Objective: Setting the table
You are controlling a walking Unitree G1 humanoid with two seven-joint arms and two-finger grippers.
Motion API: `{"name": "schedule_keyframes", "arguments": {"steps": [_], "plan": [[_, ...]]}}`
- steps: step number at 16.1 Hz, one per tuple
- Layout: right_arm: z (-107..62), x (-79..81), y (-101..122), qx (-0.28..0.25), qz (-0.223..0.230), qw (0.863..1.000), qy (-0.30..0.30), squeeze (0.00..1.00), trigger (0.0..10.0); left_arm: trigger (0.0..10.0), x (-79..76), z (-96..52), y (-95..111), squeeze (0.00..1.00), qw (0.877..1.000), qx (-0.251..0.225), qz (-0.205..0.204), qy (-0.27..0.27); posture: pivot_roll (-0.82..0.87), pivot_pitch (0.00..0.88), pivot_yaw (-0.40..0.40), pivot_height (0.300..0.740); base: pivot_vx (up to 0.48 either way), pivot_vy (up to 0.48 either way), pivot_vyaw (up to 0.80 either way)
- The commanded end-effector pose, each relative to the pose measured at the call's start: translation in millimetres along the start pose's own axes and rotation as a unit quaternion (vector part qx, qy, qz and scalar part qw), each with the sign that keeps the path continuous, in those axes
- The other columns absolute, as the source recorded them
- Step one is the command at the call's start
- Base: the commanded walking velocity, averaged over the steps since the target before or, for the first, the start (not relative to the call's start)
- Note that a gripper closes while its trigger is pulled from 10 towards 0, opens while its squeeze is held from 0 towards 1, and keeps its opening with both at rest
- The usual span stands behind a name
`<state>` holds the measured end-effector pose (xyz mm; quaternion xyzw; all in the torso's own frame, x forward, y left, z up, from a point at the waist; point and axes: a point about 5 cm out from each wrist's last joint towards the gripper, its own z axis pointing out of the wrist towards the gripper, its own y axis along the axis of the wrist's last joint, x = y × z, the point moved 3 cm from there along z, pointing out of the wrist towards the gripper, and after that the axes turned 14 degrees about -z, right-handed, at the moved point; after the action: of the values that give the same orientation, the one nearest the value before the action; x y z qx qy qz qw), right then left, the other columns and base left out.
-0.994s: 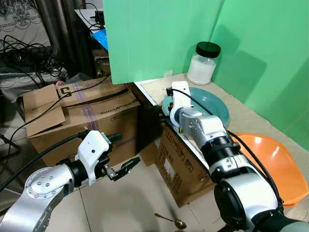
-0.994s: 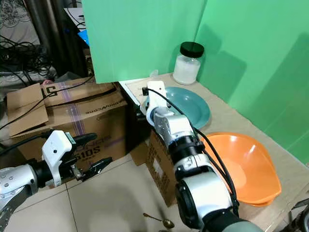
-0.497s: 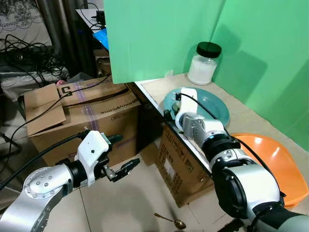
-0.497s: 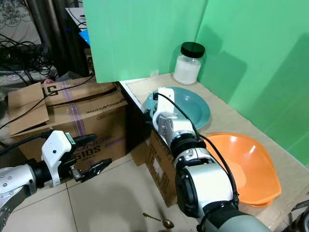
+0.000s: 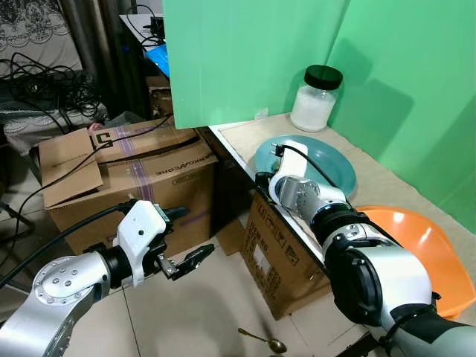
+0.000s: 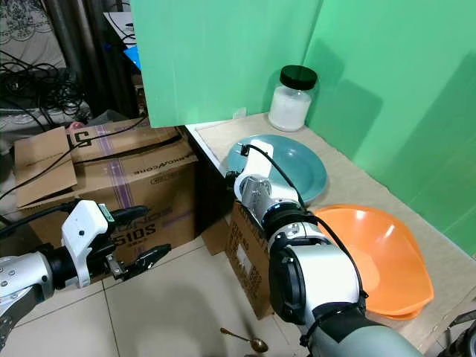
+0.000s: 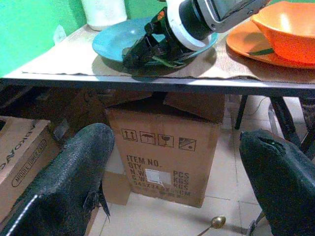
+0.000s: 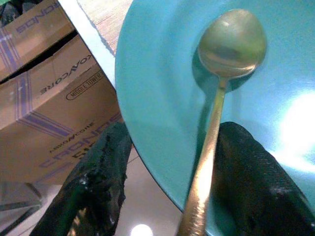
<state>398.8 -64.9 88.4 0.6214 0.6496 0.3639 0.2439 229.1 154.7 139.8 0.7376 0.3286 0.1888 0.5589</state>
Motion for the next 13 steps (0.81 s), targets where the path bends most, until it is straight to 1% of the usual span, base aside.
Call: {"name": "schedule_keyframes", "arguments": {"steps": [1,3,6,12,13], "plan": [[-0.7,-2.7,4.4,-0.001,0.013,1.000,0.000,0.00,3.3,10.0,-0.6,-1.1,3.2,0.00,1.000,-0.003,0.003,-0.004,0.08,0.000,-0.103,0.740,0.000,0.000,0.00],[-0.9,-2.3,5.7,-0.002,0.012,1.000,0.002,0.00,3.3,10.0,-0.5,-0.8,3.4,0.00,1.000,-0.003,0.003,-0.005,0.07,0.000,-0.103,0.740,0.000,0.000,0.00],[-1.3,-2.9,7.6,-0.003,0.017,1.000,0.006,0.00,2.9,10.0,-0.1,-0.3,3.6,0.00,1.000,-0.005,0.003,-0.007,0.07,0.000,-0.102,0.740,0.000,0.000,0.00],[-1.9,-3.1,11.5,-0.009,0.013,1.000,0.009,0.00,3.1,10.0,-0.6,-0.9,2.8,0.00,1.000,-0.005,0.003,-0.008,0.07,0.000,-0.101,0.740,0.000,0.000,0.00],[-2.1,-2.8,12.8,-0.011,0.010,1.000,0.011,0.00,3.3,10.0,-1.1,-0.8,2.6,0.00,1.000,-0.004,0.003,-0.008,0.07,0.000,-0.102,0.740,0.000,0.000,0.00]]}}
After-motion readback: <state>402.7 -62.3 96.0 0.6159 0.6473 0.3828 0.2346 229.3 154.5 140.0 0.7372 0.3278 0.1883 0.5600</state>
